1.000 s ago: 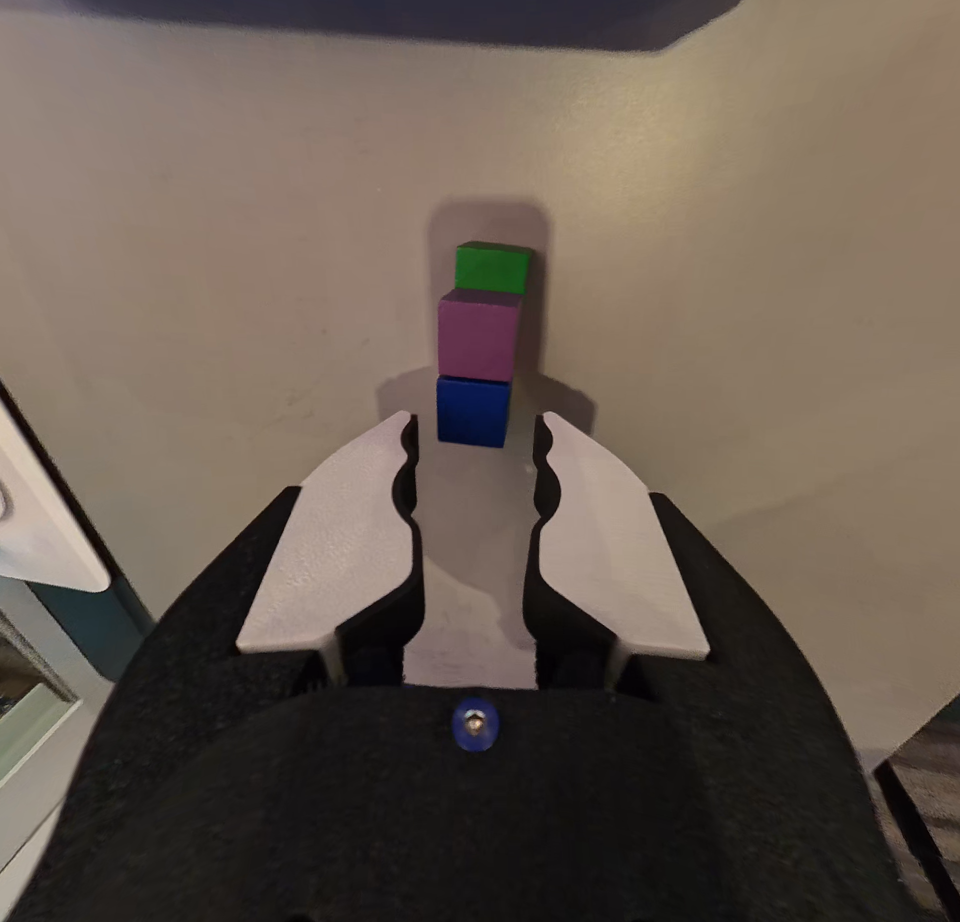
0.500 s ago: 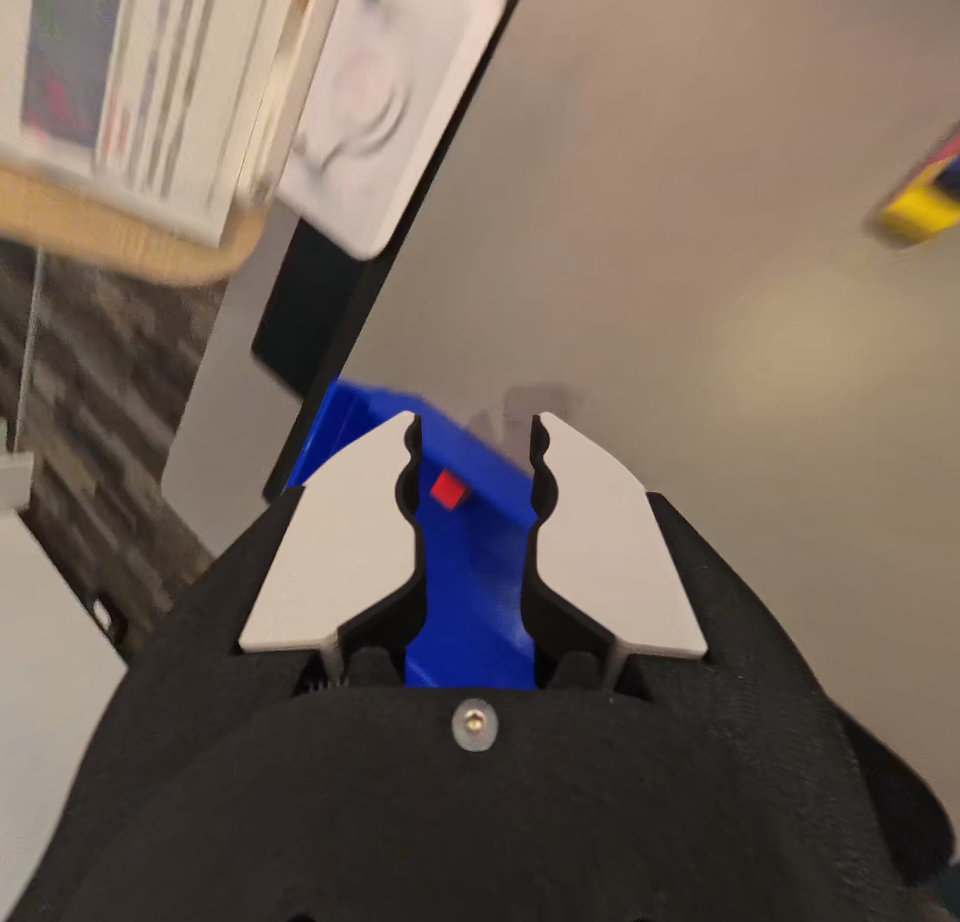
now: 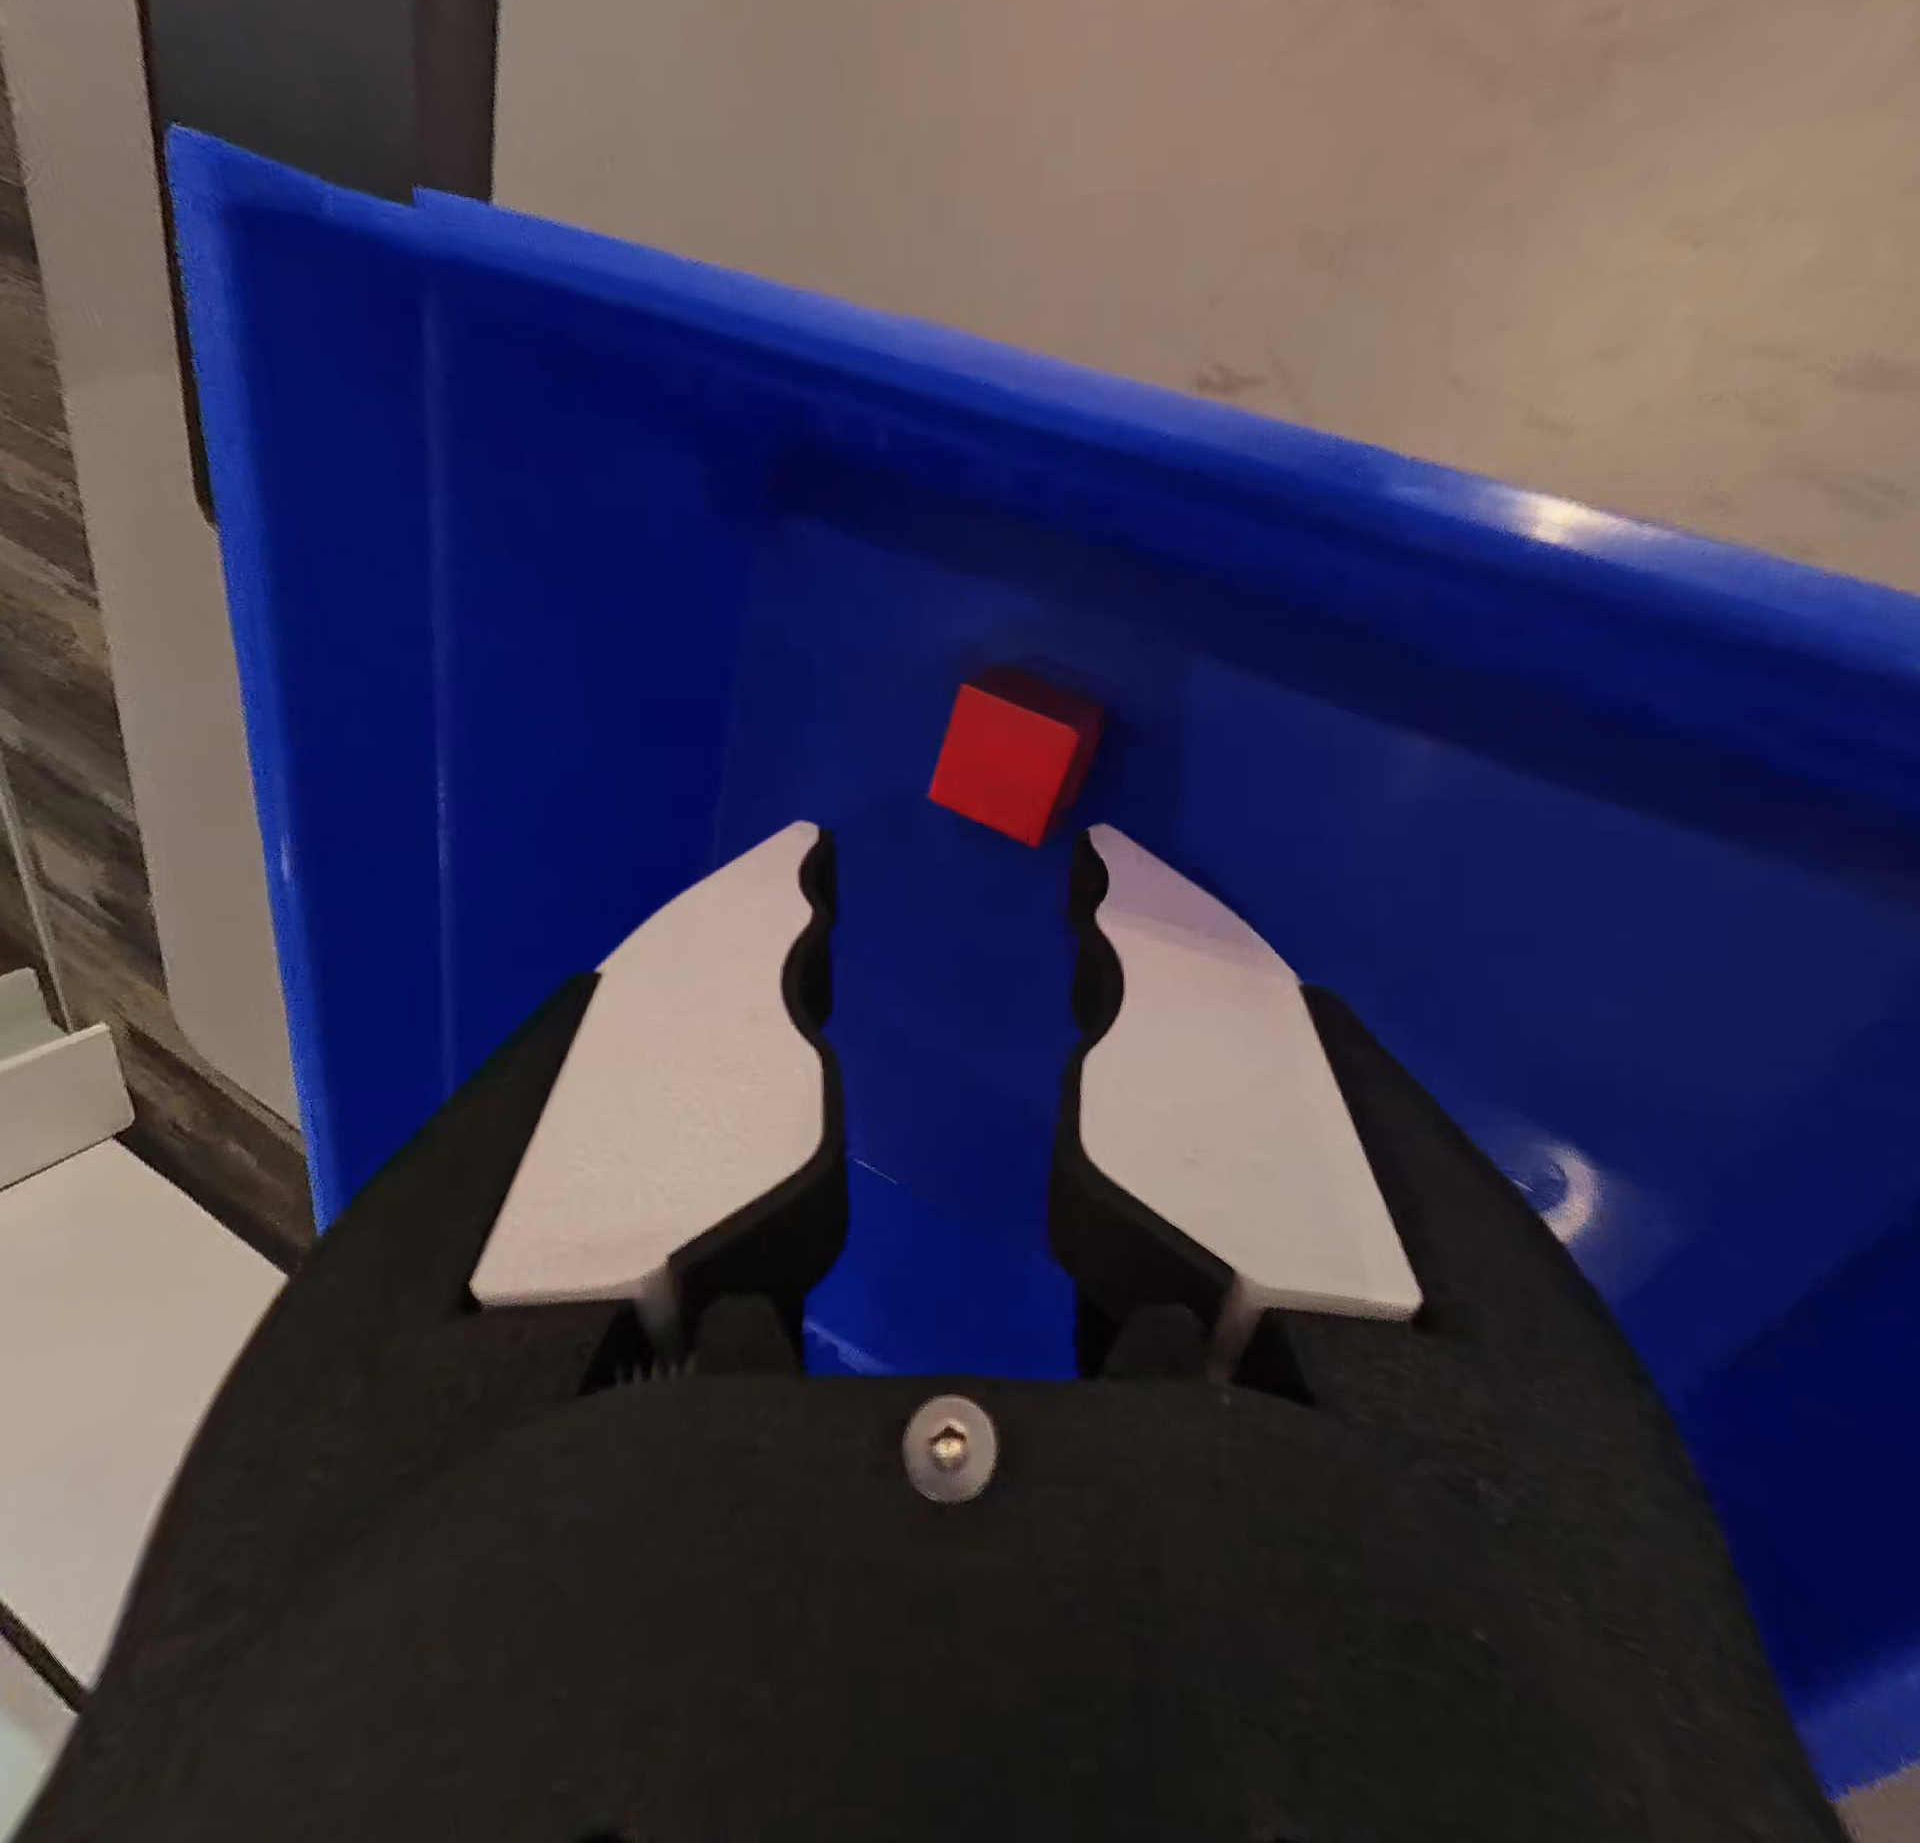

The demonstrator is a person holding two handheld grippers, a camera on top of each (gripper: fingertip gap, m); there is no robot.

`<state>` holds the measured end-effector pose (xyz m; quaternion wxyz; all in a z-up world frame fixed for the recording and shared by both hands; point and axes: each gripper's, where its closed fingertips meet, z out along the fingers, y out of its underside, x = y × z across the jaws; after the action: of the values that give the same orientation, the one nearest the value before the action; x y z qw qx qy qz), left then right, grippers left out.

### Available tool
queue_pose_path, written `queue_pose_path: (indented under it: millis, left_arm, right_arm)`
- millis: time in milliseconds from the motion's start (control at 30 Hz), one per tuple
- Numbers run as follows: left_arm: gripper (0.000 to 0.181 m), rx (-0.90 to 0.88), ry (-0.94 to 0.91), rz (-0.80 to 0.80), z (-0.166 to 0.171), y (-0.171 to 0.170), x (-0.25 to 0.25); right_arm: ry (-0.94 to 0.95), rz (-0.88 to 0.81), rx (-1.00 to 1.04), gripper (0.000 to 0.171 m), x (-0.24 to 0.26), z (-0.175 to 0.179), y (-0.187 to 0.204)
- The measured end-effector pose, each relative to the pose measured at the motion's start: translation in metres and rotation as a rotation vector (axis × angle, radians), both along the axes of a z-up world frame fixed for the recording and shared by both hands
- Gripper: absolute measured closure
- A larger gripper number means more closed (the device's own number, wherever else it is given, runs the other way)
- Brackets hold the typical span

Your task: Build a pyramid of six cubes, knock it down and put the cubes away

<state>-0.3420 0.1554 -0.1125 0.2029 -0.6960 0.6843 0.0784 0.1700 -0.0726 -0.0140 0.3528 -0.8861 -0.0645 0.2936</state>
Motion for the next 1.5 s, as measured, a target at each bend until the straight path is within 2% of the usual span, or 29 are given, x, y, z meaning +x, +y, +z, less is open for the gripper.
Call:
queue_pose_path:
  millis: [200,400,433,633,800,933,1067,1167,1233,1333,1500]
  left_arm:
    - [0.131,-0.036,0.020,-0.051,-0.018,0.005,0.007]
    - [0.142,-0.112,0.040,-0.040,-0.035,0.003,0.006]
    - [0.148,-0.117,0.021,-0.039,-0.034,0.003,0.008]
    - [0.152,-0.146,-0.003,-0.006,-0.027,-0.002,0.005]
    - [0.153,-0.008,-0.002,0.051,0.011,0.010,-0.013]
    - [0.153,0.129,-0.105,0.109,0.079,0.013,-0.002]
    - [0.153,0.125,-0.252,0.096,0.140,-0.021,0.056]
    - [0.153,0.054,-0.336,0.008,0.156,-0.068,0.125]
    - [0.154,-0.012,-0.351,-0.057,0.149,-0.104,0.169]
    - [0.154,-0.112,-0.313,-0.135,0.119,-0.152,0.225]
    - [0.154,-0.159,-0.158,-0.285,0.066,-0.201,0.276]
  right_arm:
    - [-0.020,0.003,-0.028,0.116,-0.001,-0.007,0.004]
    - [-0.038,0.016,-0.048,0.116,-0.004,-0.012,0.004]
    - [-0.038,0.016,-0.048,0.116,-0.004,-0.012,0.004]
    - [-0.030,0.025,-0.054,0.116,-0.004,-0.015,0.004]
    - [-0.012,0.018,-0.038,0.116,-0.002,-0.011,0.004]
    - [-0.017,0.021,-0.026,0.116,-0.004,-0.007,0.003]
    - [-0.027,0.034,-0.011,0.116,-0.008,-0.003,0.003]
    - [-0.031,0.046,-0.007,0.116,-0.011,-0.001,0.002]
    - [-0.034,0.050,-0.004,0.116,-0.012,0.000,0.001]
    - [-0.030,0.055,0.005,0.116,-0.012,0.002,-0.001]
    - [-0.018,0.059,0.024,0.116,-0.012,0.006,-0.004]
